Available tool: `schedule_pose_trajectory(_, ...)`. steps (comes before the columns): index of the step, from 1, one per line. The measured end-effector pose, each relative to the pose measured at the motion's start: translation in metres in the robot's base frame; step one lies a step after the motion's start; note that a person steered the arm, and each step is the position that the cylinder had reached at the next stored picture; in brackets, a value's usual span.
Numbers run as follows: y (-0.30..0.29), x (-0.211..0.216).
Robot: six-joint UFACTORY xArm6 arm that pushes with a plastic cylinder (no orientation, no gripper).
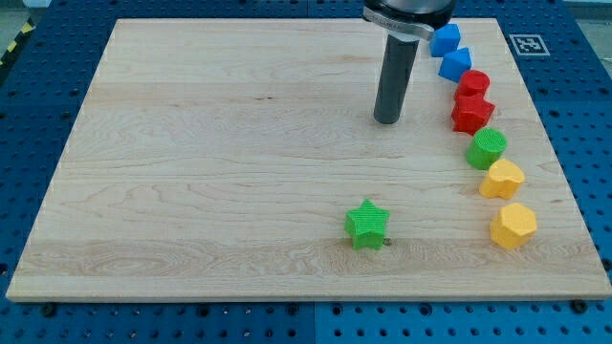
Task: Point your arm at the green star
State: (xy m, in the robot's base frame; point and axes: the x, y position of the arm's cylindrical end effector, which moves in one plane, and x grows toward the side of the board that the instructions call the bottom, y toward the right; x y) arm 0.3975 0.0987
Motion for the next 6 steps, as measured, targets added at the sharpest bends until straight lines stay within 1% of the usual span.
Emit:
schedule_pose_trajectory(1,0.0,0.007)
schedule_pose_trajectory(2,0.0,0.033)
schedule_pose_trajectory(4,0.0,0.11)
schedule_pose_trajectory(5,0.0,0.139)
schedule_pose_trajectory(6,0.006,0.155)
